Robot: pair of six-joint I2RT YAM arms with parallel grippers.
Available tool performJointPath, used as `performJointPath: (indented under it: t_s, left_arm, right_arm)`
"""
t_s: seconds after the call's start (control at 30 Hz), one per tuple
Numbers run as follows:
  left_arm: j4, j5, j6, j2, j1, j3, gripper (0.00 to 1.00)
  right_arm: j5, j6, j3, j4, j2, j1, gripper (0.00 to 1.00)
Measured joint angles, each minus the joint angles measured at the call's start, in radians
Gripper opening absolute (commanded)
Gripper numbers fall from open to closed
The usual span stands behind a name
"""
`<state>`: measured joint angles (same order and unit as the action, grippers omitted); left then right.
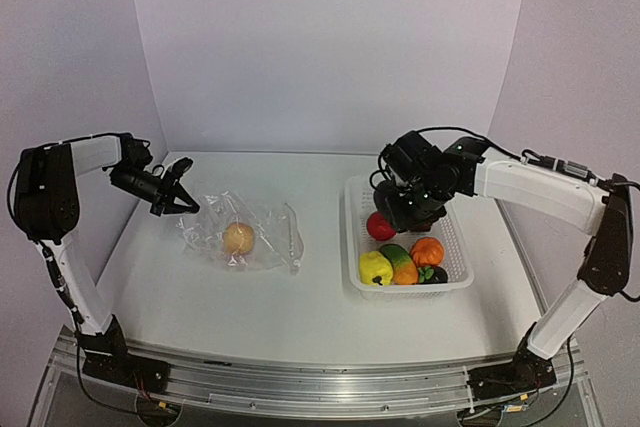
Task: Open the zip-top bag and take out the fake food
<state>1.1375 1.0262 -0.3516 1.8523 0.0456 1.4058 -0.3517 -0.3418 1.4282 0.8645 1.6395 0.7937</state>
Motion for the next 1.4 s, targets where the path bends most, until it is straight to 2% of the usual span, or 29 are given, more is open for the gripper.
performJointPath:
  t_s: [0.1,0.17,0.23,0.27,0.4,0.57,0.67,0.73,0.83,0.9,1.1,1.4]
  left_arm:
    - [-0.028,-0.015,0.021,-0.007,-0.015,-0.044,0.0]
    - [-0.053,-0.045,0.031,-0.005,-0.019,-0.094,0.0]
    - [-0.072,-0.08,0.038,0.006,-0.019,-0.131,0.0]
    - [-0.082,-0.095,0.04,0.014,-0.019,-0.141,0.0]
    - [-0.13,-0.141,0.047,0.036,-0.019,-0.145,0.0]
    - [-0.176,-0.188,0.046,0.042,-0.019,-0.142,0.0]
    - [-0.193,-0.216,0.04,0.048,-0.019,-0.142,0.0]
    - [-0.204,-0.233,0.036,0.049,-0.019,-0.142,0.0]
    - [-0.215,-0.255,0.029,0.05,-0.016,-0.14,0.0]
    - [-0.22,-0.272,0.021,0.056,-0.012,-0.13,0.0]
    - [-0.243,-0.315,-0.005,0.068,0.003,-0.115,0.0]
    - [-0.257,-0.323,-0.024,0.068,0.004,-0.119,0.0]
  right_arm:
    - [-0.044,-0.035,-0.021,0.054,-0.002,-0.027,0.52]
    - [-0.064,-0.053,-0.032,0.087,0.01,-0.04,0.65]
    - [-0.069,-0.067,-0.035,0.12,0.033,-0.05,0.84]
    - [-0.074,-0.074,-0.035,0.138,0.047,-0.054,0.89]
    - [-0.116,-0.095,0.003,0.231,0.112,-0.06,0.91]
    - [-0.214,0.021,0.28,0.293,0.201,-0.003,0.86]
    - [-0.223,0.148,0.43,0.221,0.235,0.09,0.74]
    - [-0.169,0.203,0.475,0.166,0.248,0.137,0.65]
    - [-0.045,0.261,0.477,0.081,0.262,0.165,0.55]
    - [0.057,0.291,0.455,0.017,0.288,0.159,0.52]
    - [0.243,0.368,0.426,-0.137,0.454,0.138,0.36]
    - [0.29,0.436,0.468,-0.305,0.659,0.112,0.33]
